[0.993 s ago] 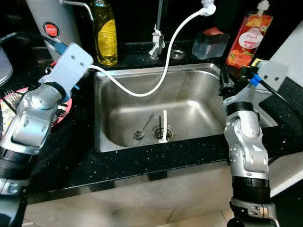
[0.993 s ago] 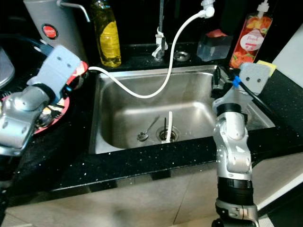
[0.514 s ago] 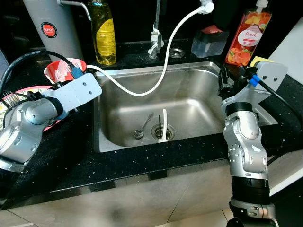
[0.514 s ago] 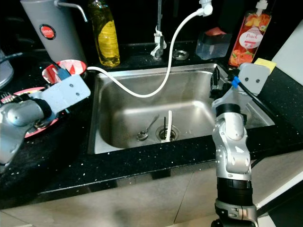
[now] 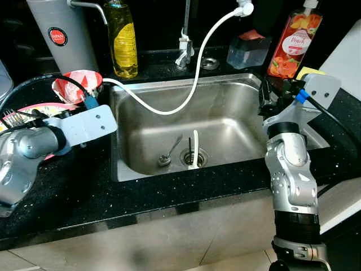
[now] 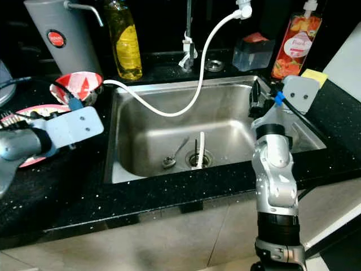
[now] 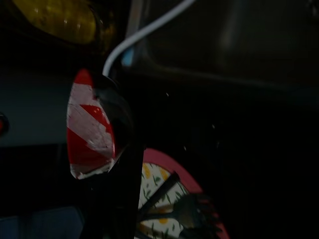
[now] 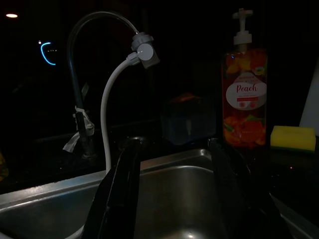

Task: Kitchen organization

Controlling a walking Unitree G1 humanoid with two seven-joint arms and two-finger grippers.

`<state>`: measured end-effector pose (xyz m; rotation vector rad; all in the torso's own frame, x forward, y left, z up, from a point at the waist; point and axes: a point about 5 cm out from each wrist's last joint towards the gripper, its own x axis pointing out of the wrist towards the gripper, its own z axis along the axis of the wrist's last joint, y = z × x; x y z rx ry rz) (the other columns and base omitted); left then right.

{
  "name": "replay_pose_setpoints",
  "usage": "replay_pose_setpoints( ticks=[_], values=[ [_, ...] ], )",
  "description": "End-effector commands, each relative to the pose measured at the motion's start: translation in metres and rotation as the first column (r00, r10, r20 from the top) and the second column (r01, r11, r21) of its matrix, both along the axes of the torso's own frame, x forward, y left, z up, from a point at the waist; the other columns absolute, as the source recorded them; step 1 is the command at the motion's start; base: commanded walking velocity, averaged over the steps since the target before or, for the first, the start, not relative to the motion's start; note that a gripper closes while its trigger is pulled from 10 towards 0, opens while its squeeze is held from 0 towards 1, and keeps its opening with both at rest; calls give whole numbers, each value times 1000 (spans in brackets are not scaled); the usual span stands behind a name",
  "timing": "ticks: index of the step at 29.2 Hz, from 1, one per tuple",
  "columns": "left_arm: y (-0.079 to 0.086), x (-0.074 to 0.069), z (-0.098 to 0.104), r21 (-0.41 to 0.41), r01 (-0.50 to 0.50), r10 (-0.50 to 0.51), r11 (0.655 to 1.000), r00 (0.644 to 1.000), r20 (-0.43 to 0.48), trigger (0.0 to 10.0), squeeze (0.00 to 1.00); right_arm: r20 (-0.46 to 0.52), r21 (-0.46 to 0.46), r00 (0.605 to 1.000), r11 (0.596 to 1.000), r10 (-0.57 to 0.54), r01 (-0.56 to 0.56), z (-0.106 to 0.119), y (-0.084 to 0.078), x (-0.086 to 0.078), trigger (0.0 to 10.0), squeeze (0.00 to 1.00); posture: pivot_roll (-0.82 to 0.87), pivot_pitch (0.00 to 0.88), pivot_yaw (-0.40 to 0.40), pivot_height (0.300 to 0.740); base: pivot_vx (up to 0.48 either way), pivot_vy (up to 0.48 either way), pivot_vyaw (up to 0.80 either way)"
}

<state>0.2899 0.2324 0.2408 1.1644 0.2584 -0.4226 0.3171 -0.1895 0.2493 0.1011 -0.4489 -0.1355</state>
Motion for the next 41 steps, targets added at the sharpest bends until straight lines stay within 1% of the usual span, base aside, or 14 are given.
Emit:
replay_pose_setpoints(
  ticks=[1,4,13,14,18,19,22,25,26,27,33,35,39,41],
  values=[
    [9,-3,4,52,-24,24,998,1000,-7,10000,0,-8,-4,1000,1000,1,-1,-3,1,0,10000,0,95,0,-3,740,0,0,0],
    [18,-5,3,53,-67,68,996,998,-16,10000,0,-9,-2,1000,1000,4,-4,-4,2,0,10000,0,100,0,-3,740,0,0,0],
    [23,-5,-2,45,-91,92,995,995,-24,10000,0,-7,0,1000,1000,7,-7,-3,3,1,10000,0,103,0,-6,740,0,0,0],
    [24,-5,-4,53,-97,99,994,995,-27,8745,0,-7,-1,1000,1000,9,-9,-3,3,1,10000,0,103,0,-6,740,0,0,0],
    [28,-4,-11,49,-115,117,992,992,-40,7922,0,-8,-2,1000,1000,10,-10,-4,3,2,10000,0,105,0,-8,740,0,0,0],
    [29,-4,-14,41,-122,124,992,991,-43,4941,0,-7,0,1000,1000,8,-8,-3,3,2,10000,0,103,0,-6,740,0,0,0],
    [29,-3,-15,31,-127,129,991,991,-44,4980,0,-5,0,1000,1000,7,-7,-2,3,2,10000,0,103,0,-6,740,0,0,0],
    [30,-1,-15,26,-135,136,990,990,-40,4549,0,-4,0,1000,1000,7,-7,-2,3,2,10000,0,103,0,-9,740,0,0,0],
    [31,0,-16,23,-144,144,989,989,-34,2941,0,-4,-1,1000,1000,7,-7,-2,2,3,10000,0,101,0,-10,740,0,0,0],
    [31,1,-16,17,-150,151,989,988,-29,157,0,-4,-1,1000,1000,7,-7,-2,2,3,10000,0,102,0,-10,740,0,0,0],
    [30,3,-14,-14,-147,147,989,989,-6,0,0,1,-3,1000,1000,8,-8,0,2,3,10000,0,101,0,-12,740,0,0,0],
    [26,4,-10,-54,-133,134,990,991,11,0,0,0,-3,1000,1000,9,-9,-1,2,3,10000,0,101,0,-14,740,0,0,0],
    [18,9,0,-120,-96,105,988,992,70,0,0,1,-3,1000,1000,9,-9,0,2,3,10000,0,97,0,-14,740,0,0,0],
    [10,12,8,-149,-47,66,988,990,126,0,0,2,-4,1000,1000,9,-9,0,2,3,10000,0,97,0,-14,740,0,0,0]
  ],
)
